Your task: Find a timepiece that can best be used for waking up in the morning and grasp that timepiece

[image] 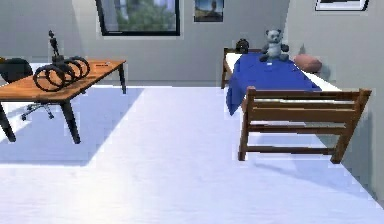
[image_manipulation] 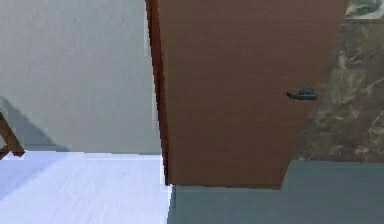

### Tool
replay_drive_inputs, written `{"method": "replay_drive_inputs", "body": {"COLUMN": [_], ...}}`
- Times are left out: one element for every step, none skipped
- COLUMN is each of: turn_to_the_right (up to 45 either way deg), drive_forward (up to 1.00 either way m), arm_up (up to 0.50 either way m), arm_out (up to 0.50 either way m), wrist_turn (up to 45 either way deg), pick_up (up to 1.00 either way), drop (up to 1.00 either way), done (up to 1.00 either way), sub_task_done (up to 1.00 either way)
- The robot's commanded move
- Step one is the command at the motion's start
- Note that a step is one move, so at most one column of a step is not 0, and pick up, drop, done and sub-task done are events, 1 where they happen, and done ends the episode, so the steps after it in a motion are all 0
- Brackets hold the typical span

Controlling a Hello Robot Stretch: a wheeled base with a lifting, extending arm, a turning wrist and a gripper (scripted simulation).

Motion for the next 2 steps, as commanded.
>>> {"method": "replay_drive_inputs", "body": {"turn_to_the_right": [0.0, 0.0], "drive_forward": [0.5, 1.0], "arm_up": [0.0, 0.0], "arm_out": [0.0, 0.0], "wrist_turn": [0.0, 0.0], "pick_up": [0.0, 0.0], "drop": [0.0, 0.0], "done": [0.0, 0.0], "sub_task_done": [0.0, 0.0]}}
